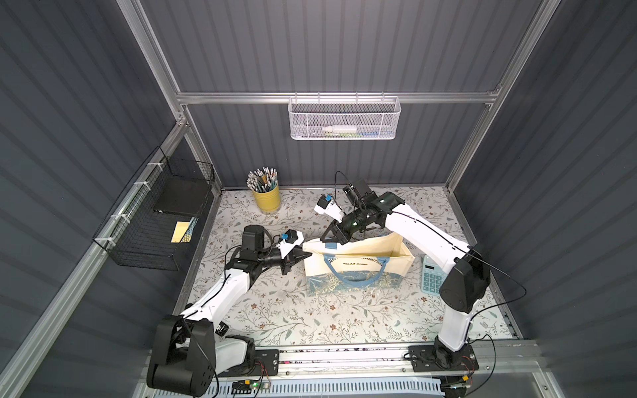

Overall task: Put away the canvas bag
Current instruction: Press the canvas bag at the center of the board.

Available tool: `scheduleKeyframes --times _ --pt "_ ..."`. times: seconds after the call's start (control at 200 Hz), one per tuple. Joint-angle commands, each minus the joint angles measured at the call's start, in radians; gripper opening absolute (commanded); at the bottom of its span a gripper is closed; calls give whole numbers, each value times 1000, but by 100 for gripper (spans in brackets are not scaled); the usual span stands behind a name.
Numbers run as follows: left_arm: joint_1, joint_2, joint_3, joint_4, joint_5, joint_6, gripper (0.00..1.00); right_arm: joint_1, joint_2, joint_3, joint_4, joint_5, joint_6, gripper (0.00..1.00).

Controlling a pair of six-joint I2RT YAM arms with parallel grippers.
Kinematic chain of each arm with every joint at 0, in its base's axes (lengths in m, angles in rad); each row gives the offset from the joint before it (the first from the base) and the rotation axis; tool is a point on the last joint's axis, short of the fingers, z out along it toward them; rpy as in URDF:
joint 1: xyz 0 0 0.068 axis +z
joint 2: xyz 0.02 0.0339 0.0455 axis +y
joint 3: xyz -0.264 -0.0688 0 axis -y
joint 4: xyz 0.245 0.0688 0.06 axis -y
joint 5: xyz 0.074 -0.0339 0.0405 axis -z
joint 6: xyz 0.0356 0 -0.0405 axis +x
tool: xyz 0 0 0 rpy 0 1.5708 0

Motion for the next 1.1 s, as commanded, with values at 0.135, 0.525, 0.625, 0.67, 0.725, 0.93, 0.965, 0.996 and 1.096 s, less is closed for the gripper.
scheduleKeyframes --times 0.135,0.525,0.625,0.67,0.725,0.93,0.965,0.996,1.096 --pt "-3 38 109 -183 82 116 0 4 -43 24 4 88 -1 42" --pt "-3 68 174 -304 77 198 0 9 -72 123 -88 -27 -51 72" --pt "-3 87 203 -335 80 213 0 33 -81 108 -107 -18 -87 76" --pt "-3 96 222 -354 90 221 0 47 -79 96 -107 20 -94 76" --pt "-3 103 246 -373 107 225 0 57 -67 88 -105 64 -97 77" --pt "-3 112 289 -413 132 230 0 68 0 121 -93 160 -100 78" --pt "-4 111 291 -417 132 230 0 71 10 128 -93 160 -102 78" --pt "-4 112 290 -418 133 231 0 76 15 133 -95 168 -102 78" --pt "-4 113 292 -419 140 234 0 94 30 131 -86 225 -105 78"
